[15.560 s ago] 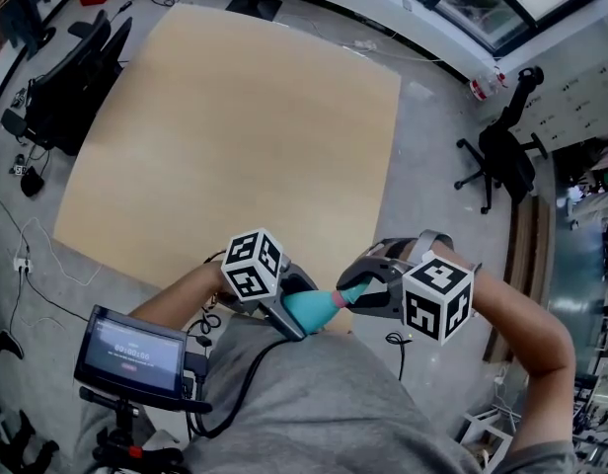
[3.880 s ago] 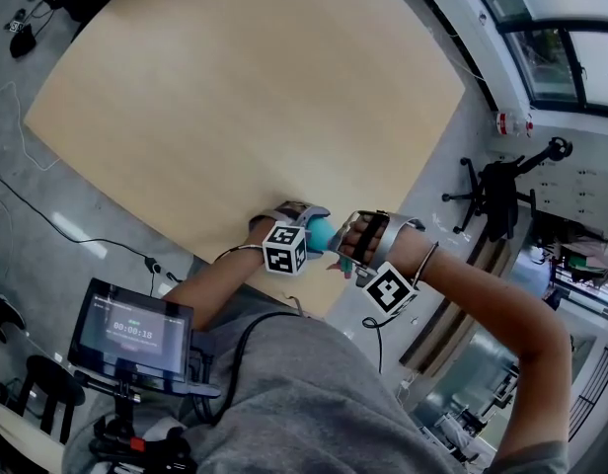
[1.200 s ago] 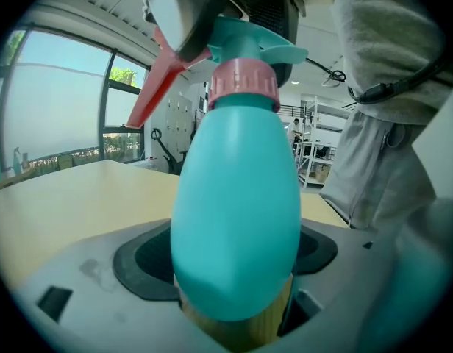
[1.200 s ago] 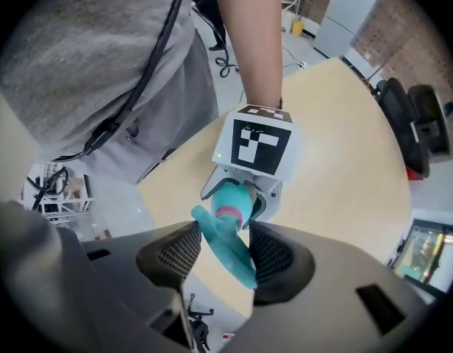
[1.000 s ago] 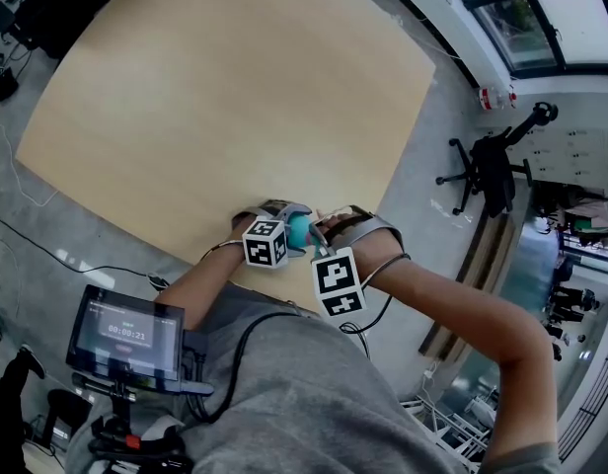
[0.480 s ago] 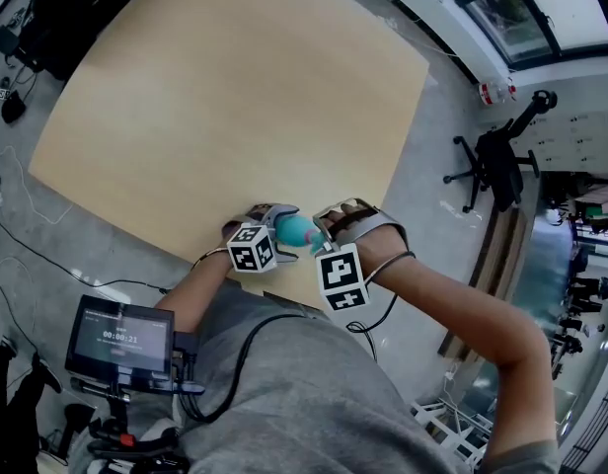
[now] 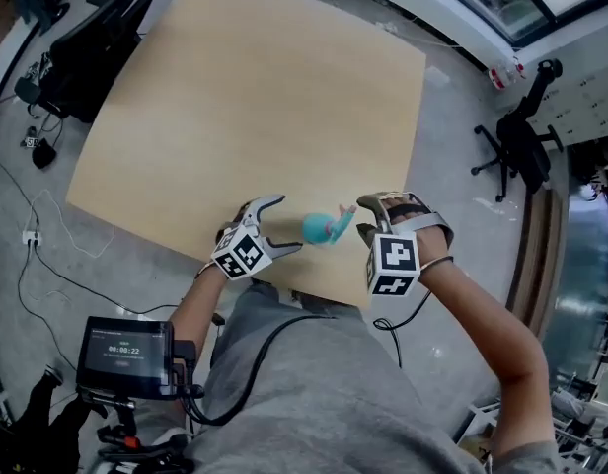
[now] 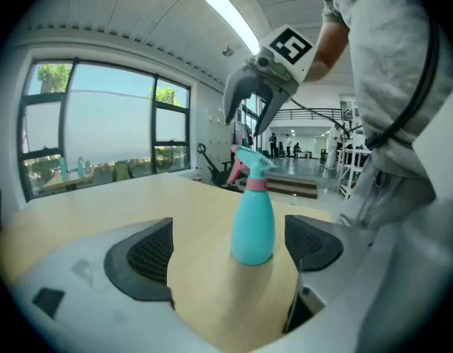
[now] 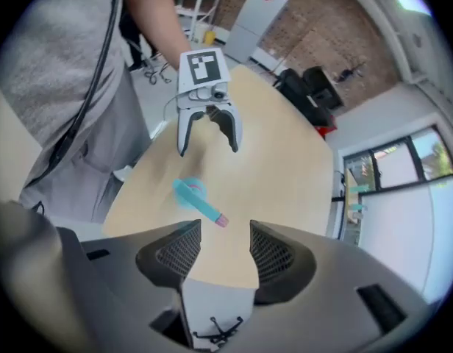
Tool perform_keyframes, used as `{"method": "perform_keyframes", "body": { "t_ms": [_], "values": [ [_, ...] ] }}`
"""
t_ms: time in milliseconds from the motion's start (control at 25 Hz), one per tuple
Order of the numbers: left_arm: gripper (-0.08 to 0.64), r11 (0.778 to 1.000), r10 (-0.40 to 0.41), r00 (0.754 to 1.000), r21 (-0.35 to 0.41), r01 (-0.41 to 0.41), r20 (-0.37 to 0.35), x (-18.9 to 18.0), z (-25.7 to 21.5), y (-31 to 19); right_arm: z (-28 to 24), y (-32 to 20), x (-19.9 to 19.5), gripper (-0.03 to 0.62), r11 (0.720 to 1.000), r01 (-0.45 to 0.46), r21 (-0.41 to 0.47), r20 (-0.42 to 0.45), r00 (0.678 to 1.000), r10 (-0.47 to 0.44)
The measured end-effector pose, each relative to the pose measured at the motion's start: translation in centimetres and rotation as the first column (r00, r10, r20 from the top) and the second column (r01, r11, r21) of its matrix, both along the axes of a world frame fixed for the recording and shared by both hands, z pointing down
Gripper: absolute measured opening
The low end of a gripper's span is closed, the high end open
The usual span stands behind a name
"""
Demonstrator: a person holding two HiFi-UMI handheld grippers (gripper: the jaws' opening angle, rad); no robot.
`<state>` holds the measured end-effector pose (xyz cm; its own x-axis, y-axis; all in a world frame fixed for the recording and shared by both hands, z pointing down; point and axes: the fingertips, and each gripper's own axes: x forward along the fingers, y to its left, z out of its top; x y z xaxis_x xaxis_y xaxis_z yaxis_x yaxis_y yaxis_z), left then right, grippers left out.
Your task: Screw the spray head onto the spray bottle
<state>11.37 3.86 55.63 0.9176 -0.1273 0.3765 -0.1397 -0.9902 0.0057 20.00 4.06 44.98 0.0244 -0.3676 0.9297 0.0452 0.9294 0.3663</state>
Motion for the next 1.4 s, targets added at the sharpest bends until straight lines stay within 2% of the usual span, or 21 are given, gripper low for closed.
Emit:
{"method": "perform_keyframes", "body": {
  "t_ms": [80,120,200,240,320,360,400,440,480,520,560,600,640,680,800,920,1040,1200,1400],
  "values": [
    [0.468,0.997,-0.069,0.997,0.028,0.07,-0.027,-0.9,-2.4,-2.4,-1.6,-1.5,0.8,0.207,0.987,-0.141,0.08,0.125,0.984,0.13],
    [0.468,0.994,-0.103,0.994,0.041,0.105,-0.04,-1.5,-3.9,-3.5,-2.6,-2.2,0.8,0.195,0.97,-0.216,0.113,0.214,0.958,0.189],
    [0.466,0.983,-0.167,0.983,0.064,0.172,-0.074,-2.8,-7.3,-4.6,-5.1,-2.4,0.5,0.04,0.923,-0.352,0.155,0.404,0.875,0.266],
    [0.466,0.976,-0.195,0.976,0.078,0.203,-0.092,-3.5,-9.0,-4.6,-6.4,-2.0,0.2,0.009,0.899,-0.408,0.161,0.491,0.823,0.286],
    [0.44,0.961,-0.236,0.964,0.122,0.25,-0.119,-4.4,-12.8,-3.6,-9.5,-0.4,-0.4,0.006,0.854,-0.501,0.139,0.652,0.695,0.302],
    [0.365,0.952,-0.248,0.96,0.149,0.266,-0.133,-4.5,-14.9,-2.7,-11.3,0.7,-0.5,0.006,0.834,-0.54,0.112,0.729,0.615,0.3],
    [0.26,0.944,-0.256,0.955,0.173,0.281,-0.151,-4.3,-17.1,-1.4,-13.2,2.1,-0.3,0.006,0.817,-0.572,0.077,0.799,0.525,0.293],
    [0.108,0.936,-0.264,0.948,0.19,0.296,-0.175,-4.0,-19.2,0.0,-15.0,3.7,0.0,0.006,0.804,-0.593,0.032,0.859,0.427,0.281],
    [0.005,0.93,-0.273,0.94,0.195,0.312,-0.205,-3.5,-21.3,1.5,-16.7,5.4,0.3,0.006,0.798,-0.602,-0.019,0.908,0.325,0.266],
    [0.005,0.925,-0.282,0.929,0.19,0.329,-0.238,-2.9,-23.2,3.1,-18.2,7.2,0.7,0.006,0.799,-0.598,-0.067,0.942,0.227,0.248],
    [0.005,0.921,-0.291,0.918,0.181,0.345,-0.27,-2.3,-24.9,4.8,-19.6,9.1,1.0,0.006,0.805,-0.585,-0.102,0.963,0.146,0.228],
    [0.005,0.918,-0.298,0.907,0.172,0.358,-0.296,-1.8,-26.4,6.4,-20.8,11.0,1.3,0.006,0.812,-0.571,-0.12,0.974,0.089,0.206],
    [0.005,0.915,-0.304,0.899,0.166,0.367,-0.314,-1.2,-27.6,8.1,-21.9,12.9,1.6,0.006,0.819,-0.562,-0.12,0.981,0.058,0.183],
    [0.005,0.914,-0.308,0.895,0.159,0.372,-0.322,-0.6,-28.6,9.9,-22.8,14.9,2.0,0.006,0.823,-0.559,-0.106,0.986,0.047,0.159],
    [0.003,0.923,-0.292,0.892,0.144,0.358,-0.346,1.8,-30.6,15.8,-24.8,20.9,4.0,0.006,0.813,-0.581,-0.048,0.994,0.051,0.095],
    [0.005,0.918,-0.279,0.892,0.173,0.357,-0.356,3.3,-32.0,20.8,-25.6,25.8,5.9,0.005,0.804,-0.594,-0.04,0.998,0.021,0.065],
    [0.005,0.911,-0.299,0.883,0.168,0.377,-0.361,2.0,-33.1,24.3,-26.1,29.2,5.4,0.005,0.808,-0.587,-0.039,0.998,0.013,0.058],
    [0.005,0.899,-0.321,0.883,0.182,0.398,-0.343,-1.0,-34.9,27.0,-27.3,31.7,3.3,0.005,0.819,-0.573,-0.036,0.998,0.022,0.06],
    [0.005,0.895,-0.334,0.878,0.178,0.41,-0.342,-4.5,-35.2,29.6,-27.0,34.2,1.0,0.005,0.815,-0.579,-0.032,0.997,0.038,0.067]
  ]
}}
